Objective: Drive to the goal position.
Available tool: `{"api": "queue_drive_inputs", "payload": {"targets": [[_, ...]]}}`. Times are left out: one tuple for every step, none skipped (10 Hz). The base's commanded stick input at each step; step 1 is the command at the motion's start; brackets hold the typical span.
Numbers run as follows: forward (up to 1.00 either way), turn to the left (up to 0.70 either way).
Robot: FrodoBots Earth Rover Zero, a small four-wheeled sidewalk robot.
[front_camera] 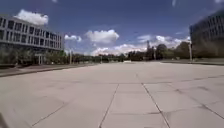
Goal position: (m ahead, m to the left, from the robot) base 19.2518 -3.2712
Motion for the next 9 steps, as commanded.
{"api": "queue_drive_inputs", "payload": {"targets": [[0.7,-0.17],[0.7,-0.35],[0.7,-0.35],[0.7,-0.35],[0.7,-0.35],[0.7,-0.35],[0.7,-0.17],[0.7,0.0],[0.7,0.0]]}}
